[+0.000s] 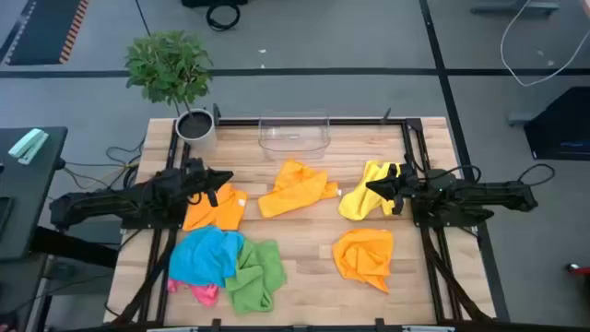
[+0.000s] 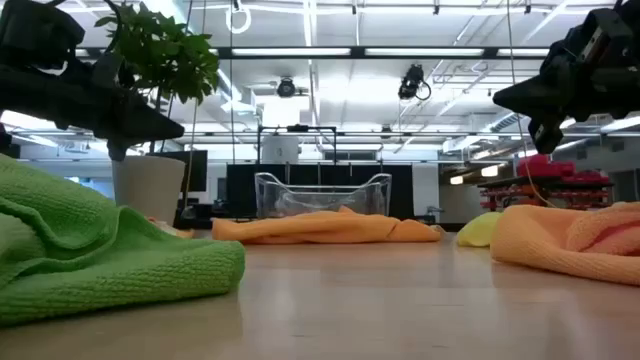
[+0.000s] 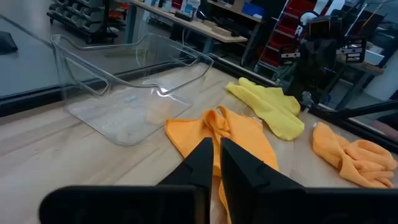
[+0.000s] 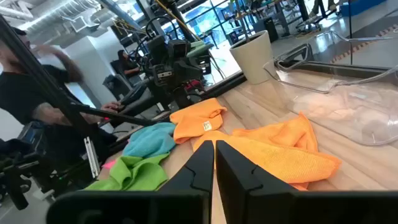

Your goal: Fold microfiber towels

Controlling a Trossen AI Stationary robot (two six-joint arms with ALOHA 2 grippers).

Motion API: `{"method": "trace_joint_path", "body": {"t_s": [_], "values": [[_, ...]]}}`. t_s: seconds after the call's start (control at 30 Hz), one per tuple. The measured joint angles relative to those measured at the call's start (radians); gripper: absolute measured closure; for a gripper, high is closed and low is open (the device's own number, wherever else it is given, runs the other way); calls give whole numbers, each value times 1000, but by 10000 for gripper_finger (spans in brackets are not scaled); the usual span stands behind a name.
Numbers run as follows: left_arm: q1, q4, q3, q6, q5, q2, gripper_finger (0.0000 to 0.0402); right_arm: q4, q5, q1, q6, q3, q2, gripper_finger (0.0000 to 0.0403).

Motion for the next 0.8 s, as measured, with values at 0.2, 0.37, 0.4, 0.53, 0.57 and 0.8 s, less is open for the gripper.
{"method": "trace_joint_path", "body": {"t_s": [0.2, 0.37, 0.4, 0.53, 0.57, 0.8], "values": [[0, 0, 0, 0, 0, 0, 374, 0, 0, 0, 0, 0, 0, 377], [0, 0, 0, 0, 0, 0, 367, 0, 0, 0, 0, 0, 0, 377], [0, 0, 0, 0, 0, 0, 365, 0, 0, 0, 0, 0, 0, 377], [0, 0, 0, 0, 0, 0, 361, 0, 0, 0, 0, 0, 0, 377], [0, 0, 0, 0, 0, 0, 361, 0, 0, 0, 0, 0, 0, 377], [0, 0, 0, 0, 0, 0, 370, 0, 0, 0, 0, 0, 0, 377]]}}
